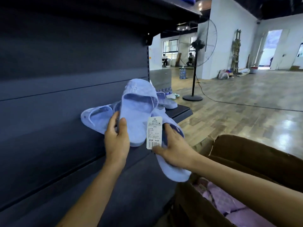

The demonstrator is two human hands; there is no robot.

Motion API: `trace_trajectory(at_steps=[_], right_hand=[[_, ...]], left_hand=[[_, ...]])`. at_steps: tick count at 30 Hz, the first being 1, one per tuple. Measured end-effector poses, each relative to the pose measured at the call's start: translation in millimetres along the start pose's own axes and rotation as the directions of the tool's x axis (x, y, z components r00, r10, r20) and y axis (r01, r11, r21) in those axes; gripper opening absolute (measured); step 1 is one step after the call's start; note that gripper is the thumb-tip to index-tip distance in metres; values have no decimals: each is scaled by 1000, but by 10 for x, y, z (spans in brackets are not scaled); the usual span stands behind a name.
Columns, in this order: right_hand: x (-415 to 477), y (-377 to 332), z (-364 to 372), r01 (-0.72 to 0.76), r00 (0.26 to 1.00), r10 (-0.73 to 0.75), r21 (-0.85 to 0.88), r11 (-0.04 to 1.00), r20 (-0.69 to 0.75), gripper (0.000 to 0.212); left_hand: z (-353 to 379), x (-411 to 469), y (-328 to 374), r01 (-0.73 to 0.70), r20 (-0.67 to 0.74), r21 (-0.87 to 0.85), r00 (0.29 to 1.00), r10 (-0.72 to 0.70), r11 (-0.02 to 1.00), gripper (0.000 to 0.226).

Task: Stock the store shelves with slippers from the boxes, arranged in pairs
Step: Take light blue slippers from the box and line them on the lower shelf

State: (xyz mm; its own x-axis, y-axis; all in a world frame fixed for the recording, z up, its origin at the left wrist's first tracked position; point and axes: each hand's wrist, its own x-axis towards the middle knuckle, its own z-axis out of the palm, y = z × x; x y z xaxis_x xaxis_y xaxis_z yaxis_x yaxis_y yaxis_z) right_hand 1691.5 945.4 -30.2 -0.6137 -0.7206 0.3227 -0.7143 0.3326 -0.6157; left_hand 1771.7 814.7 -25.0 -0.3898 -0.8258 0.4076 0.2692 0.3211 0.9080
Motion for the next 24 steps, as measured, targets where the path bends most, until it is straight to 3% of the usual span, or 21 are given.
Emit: trace_trajectory(at_steps=[4,9,13,16,19,24], right_hand=[[218,-473,251,205,975,-219,-270,941,-25,72],[570,-1067,759,345,938,-337,-262,901,79,72],[779,-1448,1301,341,932,-299,-222,913,204,70],[866,-1637,1641,340,913,-247,-272,900,325,64],[990,-1723,1756,250,923,-162,-225,942,349,62],[1193,-1663,1775,223,935,-174,-131,966,307,62]], left_hand=[[-564,250,165,-53,-140,47,988,59,997,35],[-1354,402,238,27,-269,164,963,19,986,44],[-1942,460,112,149,-342,323,939,-31,935,46],[-2260,432,-27,282,-370,538,926,-78,795,44],[-2404,444,-76,351,-333,666,929,-159,658,44],[-2471,500,-5,244,-210,955,958,-196,170,44]])
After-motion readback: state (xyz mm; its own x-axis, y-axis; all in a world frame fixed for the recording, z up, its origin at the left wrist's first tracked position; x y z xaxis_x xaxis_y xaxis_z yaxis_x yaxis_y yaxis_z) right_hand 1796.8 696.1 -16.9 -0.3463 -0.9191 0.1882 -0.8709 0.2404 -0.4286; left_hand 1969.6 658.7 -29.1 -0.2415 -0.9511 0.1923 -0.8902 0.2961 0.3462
